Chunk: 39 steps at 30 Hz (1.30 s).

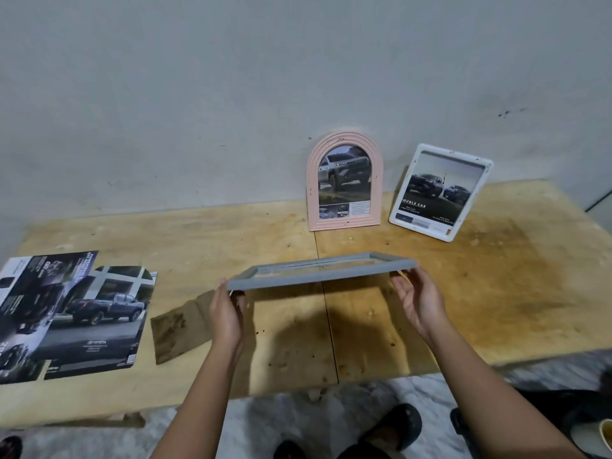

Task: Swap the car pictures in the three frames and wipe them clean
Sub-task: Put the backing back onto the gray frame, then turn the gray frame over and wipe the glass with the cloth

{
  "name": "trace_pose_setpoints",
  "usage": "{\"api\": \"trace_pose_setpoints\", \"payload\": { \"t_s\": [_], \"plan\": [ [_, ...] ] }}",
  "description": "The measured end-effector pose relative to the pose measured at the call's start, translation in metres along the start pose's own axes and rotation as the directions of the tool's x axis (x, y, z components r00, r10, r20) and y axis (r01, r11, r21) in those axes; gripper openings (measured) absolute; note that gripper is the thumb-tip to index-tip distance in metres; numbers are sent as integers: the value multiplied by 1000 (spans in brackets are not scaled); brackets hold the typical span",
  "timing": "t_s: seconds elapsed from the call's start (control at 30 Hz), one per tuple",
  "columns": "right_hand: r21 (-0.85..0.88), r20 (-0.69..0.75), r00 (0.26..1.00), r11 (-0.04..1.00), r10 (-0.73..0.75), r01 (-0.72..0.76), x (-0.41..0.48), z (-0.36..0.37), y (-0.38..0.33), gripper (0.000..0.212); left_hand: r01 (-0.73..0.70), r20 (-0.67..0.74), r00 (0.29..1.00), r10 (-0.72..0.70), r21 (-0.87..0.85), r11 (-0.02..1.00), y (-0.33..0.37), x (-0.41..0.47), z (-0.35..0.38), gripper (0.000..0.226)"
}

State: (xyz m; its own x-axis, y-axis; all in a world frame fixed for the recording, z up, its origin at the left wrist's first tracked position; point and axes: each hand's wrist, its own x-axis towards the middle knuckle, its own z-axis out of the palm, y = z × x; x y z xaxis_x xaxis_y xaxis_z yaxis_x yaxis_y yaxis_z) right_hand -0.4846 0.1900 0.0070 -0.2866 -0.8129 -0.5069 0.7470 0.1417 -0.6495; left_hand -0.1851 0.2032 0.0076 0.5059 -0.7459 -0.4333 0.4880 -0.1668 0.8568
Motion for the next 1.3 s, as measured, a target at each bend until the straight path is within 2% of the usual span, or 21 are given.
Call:
{"api": "trace_pose_setpoints", "payload": {
  "t_s": [0.13, 0.2, 0.3, 0.37, 0.47, 0.53, 0.67, 0.87, 1.03, 1.2, 1.3],
  "plan": [
    [-52, 3, 996, 995, 88, -88, -3, -23, 3, 15, 144, 103, 984, -147, 42, 989, -14, 1, -32, 22],
    [-163, 9, 989, 976, 150, -147, -5, -33, 5, 15, 201, 130, 968, -215, 108, 974, -19, -3, -40, 21],
    [-387, -30, 983, 905, 180, -177, -7, -48, 15, 24, 234, 83, 963, -256, 205, 950, -33, -1, -50, 30],
    [-571, -86, 989, 808, 121, -148, -8, -52, 24, 26, 190, 57, 973, -226, 364, 912, -40, 4, -55, 34],
    [-814, -125, 991, 576, -45, -76, -8, -55, 38, 29, 83, 69, 987, -146, 558, 826, -46, 2, -55, 38],
    [-891, -92, 987, 453, -133, -23, -12, -54, 48, 34, 5, 112, 989, -97, 626, 779, -50, 0, -53, 40],
    [-952, 6, 963, 293, -268, 87, -17, -56, 66, 37, -126, 182, 983, -17, 741, 659, -59, -4, -52, 43],
    [-938, -28, 945, 335, -326, 88, -19, -59, 77, 37, -230, 140, 968, 210, 829, 510, -59, 4, -63, 32],
    [-936, -37, 925, 337, -377, 100, -20, -58, 85, 34, -97, -54, 922, 383, 926, 365, -47, 28, -84, 33],
    [-935, -42, 916, 340, -398, 105, -19, -57, 89, 33, 4, -111, 924, 365, 959, 282, -41, 36, -87, 52],
    [-935, -42, 918, 340, -393, 103, -18, -57, 89, 33, 59, -138, 929, 344, 971, 230, -40, 41, -83, 54]
  ]
}}
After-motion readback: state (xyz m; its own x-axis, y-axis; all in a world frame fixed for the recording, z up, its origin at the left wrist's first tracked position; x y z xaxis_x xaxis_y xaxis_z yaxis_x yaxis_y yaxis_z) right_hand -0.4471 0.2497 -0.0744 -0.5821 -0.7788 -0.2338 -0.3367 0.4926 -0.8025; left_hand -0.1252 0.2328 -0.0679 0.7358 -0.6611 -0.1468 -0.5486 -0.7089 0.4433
